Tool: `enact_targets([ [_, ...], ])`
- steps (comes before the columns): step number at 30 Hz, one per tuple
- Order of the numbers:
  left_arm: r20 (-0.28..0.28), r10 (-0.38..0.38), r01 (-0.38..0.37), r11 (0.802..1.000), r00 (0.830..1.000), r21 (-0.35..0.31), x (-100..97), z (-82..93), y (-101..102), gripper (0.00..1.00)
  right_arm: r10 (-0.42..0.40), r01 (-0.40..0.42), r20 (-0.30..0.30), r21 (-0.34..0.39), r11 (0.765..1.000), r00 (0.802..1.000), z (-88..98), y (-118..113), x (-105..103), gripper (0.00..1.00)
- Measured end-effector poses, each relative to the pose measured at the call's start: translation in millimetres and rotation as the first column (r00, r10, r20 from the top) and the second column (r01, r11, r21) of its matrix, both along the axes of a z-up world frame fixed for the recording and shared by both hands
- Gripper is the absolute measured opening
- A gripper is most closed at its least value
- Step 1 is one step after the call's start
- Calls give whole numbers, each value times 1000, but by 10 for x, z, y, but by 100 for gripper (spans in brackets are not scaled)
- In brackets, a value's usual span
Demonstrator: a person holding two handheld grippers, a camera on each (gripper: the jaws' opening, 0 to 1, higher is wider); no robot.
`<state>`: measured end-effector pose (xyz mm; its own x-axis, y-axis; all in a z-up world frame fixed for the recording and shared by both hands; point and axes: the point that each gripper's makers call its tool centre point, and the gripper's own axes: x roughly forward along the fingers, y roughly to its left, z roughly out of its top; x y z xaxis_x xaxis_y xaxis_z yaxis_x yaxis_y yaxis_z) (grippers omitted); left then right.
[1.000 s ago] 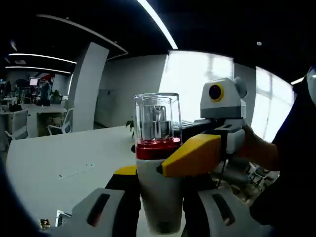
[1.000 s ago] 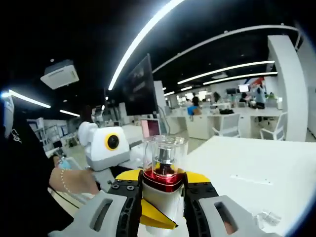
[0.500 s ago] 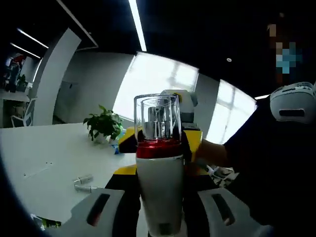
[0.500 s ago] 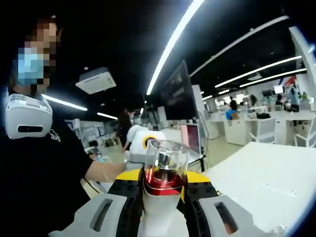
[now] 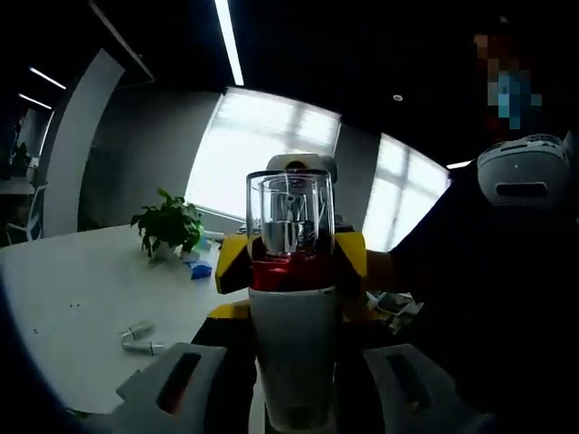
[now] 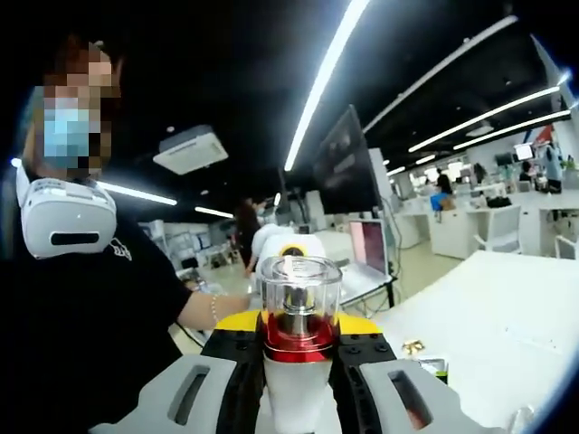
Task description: Arrange the skincare products in the storage area until every visible bottle or jar stands upright without overlapping.
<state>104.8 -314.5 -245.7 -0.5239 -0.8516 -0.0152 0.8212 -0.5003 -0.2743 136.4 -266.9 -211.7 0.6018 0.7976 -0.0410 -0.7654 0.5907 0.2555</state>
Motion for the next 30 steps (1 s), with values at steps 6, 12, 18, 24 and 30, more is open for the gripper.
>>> enact_targets([
  [6, 33, 49, -49, 999, 998, 0, -42, -38, -21, 28, -6, 6, 51, 3, 1000, 999, -11, -34, -11, 20],
  [12, 8, 81, -81, 997, 997, 21, -160, -174, -10, 30, 16, -12, 57, -77, 997, 998, -218, 36, -53, 20],
  [18, 90, 134, -142, 985, 987, 93, -88, -434, 20, 34, -2, 6, 53, -79, 997, 999, -338, -27, -13, 20],
  [24, 125, 205, -222, 966, 971, 136, 85, -656, 20, 48, -10, 17, 68, -106, 994, 998, -455, -67, 11, 20],
  [30, 163, 276, -301, 941, 947, 157, 226, -845, 43, 63, -18, 33, 100, -153, 988, 995, -654, -118, 44, 20],
])
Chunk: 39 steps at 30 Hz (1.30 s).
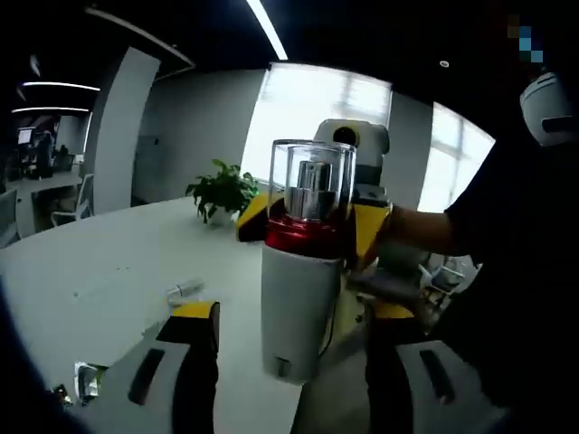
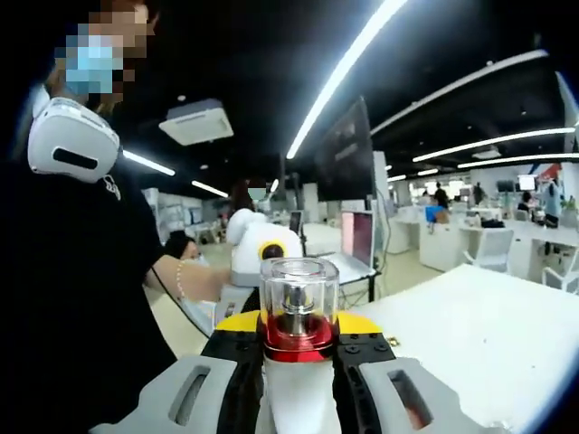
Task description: Arrange the skincare products in the storage area until every visible bottle or jar stands upright without overlapping.
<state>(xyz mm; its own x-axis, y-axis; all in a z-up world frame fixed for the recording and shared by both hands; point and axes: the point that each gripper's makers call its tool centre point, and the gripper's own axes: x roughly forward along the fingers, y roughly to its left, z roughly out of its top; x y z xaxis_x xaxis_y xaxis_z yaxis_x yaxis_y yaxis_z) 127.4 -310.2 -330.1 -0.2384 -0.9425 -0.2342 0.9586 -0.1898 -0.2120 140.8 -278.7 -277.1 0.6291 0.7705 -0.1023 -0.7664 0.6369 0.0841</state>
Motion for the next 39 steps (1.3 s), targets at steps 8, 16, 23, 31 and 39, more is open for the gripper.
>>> enact_targets([
  [8, 59, 58, -60, 997, 997, 37, 111, -223, 42, 75, -5, 6, 5, -18, 1000, 1000, -183, -43, 40, 20],
  [16, 41, 152, -155, 986, 987, 59, 321, -409, 112, 88, -23, 23, -8, 11, 1000, 1000, -330, -136, 87, 20],
  [23, 42, 221, -224, 968, 974, 112, 436, -566, 201, 97, -20, 20, -15, 10, 1000, 1000, -448, -182, 116, 20],
  [31, 19, 264, -264, 955, 964, 137, 506, -677, 295, 99, -62, 63, -12, 49, 997, 998, -606, -343, 185, 20],
  [39, -7, 289, -285, 945, 957, 161, 555, -818, 330, 98, -101, 103, -34, 45, 994, 994, -861, -521, 303, 20],
])
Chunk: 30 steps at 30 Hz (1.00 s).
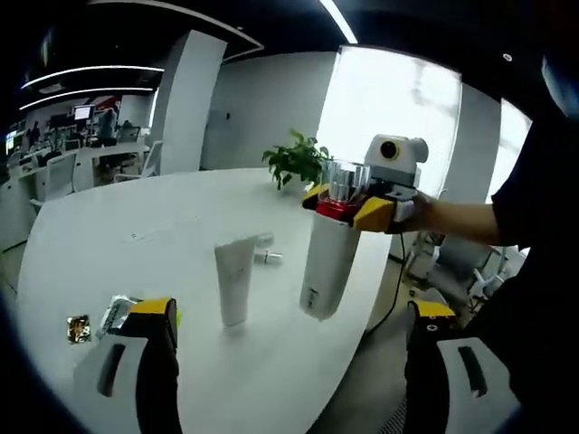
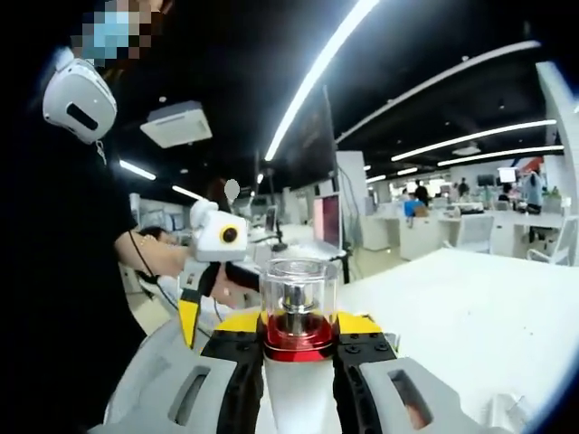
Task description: Arrange the skincare products in the storage area until every visible bottle or jar stands upright without overlapping.
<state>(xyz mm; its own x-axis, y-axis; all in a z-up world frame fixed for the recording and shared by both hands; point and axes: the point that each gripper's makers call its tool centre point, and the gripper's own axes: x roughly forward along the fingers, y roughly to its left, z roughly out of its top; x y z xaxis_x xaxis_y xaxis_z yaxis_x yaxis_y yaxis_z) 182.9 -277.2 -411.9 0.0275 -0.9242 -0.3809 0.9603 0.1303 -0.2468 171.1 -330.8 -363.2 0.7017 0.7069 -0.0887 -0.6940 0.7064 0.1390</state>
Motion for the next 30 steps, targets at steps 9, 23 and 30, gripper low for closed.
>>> enact_targets([
  [9, -19, 6, -5, 999, 1000, 49, 54, -180, 84, 98, -46, 46, 6, 21, 999, 999, -269, -202, 126, 20],
  [23, -42, 51, -47, 994, 998, 103, 196, -449, 159, 97, -67, 66, -24, -26, 997, 997, -824, -450, 242, 20],
  [30, -53, 65, -58, 989, 996, 135, 225, -587, 179, 97, -55, 54, -10, -81, 995, 998, -1073, -481, 292, 20],
])
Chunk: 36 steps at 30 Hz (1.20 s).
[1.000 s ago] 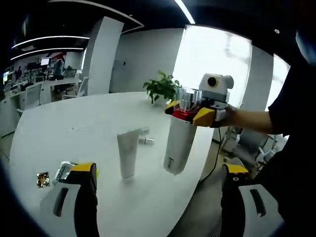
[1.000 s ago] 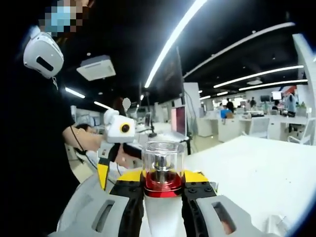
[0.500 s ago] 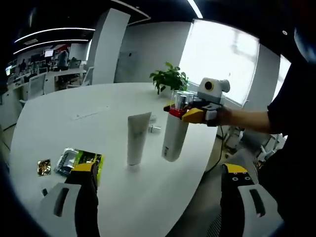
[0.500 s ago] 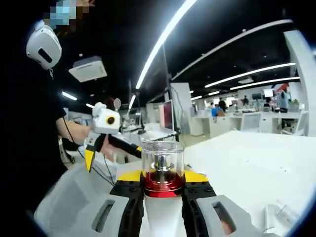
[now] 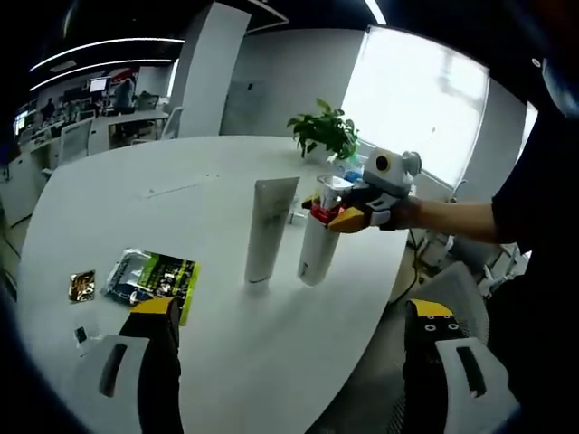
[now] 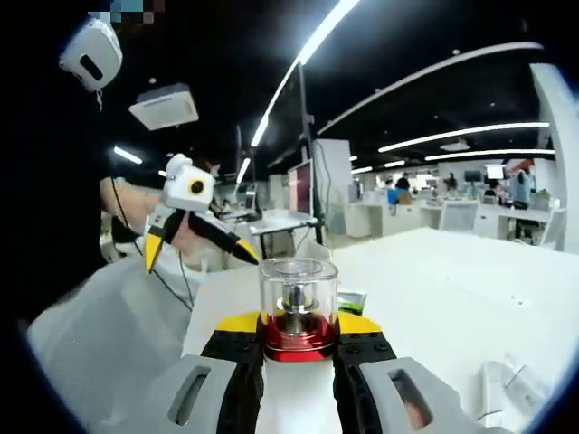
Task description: Arrange the skincare products in the storage area until every visible bottle or jar stands upright without overlapping.
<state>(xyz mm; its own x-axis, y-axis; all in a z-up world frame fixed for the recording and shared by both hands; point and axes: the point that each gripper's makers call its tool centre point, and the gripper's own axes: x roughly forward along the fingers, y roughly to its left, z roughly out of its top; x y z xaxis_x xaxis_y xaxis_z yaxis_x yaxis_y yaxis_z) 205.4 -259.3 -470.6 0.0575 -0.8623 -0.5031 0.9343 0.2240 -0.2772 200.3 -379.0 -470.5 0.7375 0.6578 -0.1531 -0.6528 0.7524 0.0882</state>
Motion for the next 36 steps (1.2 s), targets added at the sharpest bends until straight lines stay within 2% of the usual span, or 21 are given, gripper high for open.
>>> enact_targets([
  [8, -10, 5, -5, 1000, 1000, 8, 33, -42, -3, 97, 20, -20, -2, -16, 1000, 1000, -158, -27, 26, 20],
  [14, -6, 20, -20, 1000, 1000, 16, 103, -81, 23, 97, 22, -22, 23, -8, 1000, 999, -172, -43, 77, 20],
  [22, -17, 15, -15, 1000, 1000, 20, 99, -117, 14, 96, 37, -36, 57, -11, 999, 998, -164, -40, 92, 21],
  [30, -39, 13, -13, 1000, 999, -3, 91, -107, -51, 96, 19, -19, 26, 3, 1000, 999, -165, -72, 110, 22],
  [31, -37, 11, -11, 1000, 999, -3, 90, -107, -62, 96, 19, -19, -5, 52, 998, 1000, -151, -54, 96, 23],
  [32, -37, 9, -9, 1000, 999, -3, 89, -106, -66, 96, 17, -16, -11, 64, 998, 1000, -145, -60, 96, 23],
  [33, -37, 8, -9, 1000, 999, -3, 89, -104, -71, 96, 15, -14, -3, 37, 999, 1000, -158, -61, 90, 24],
  [36, -39, 8, -9, 1000, 999, -8, 89, -91, -78, 96, 1, -1, -41, 6, 1000, 999, -201, -56, 56, 30],
])
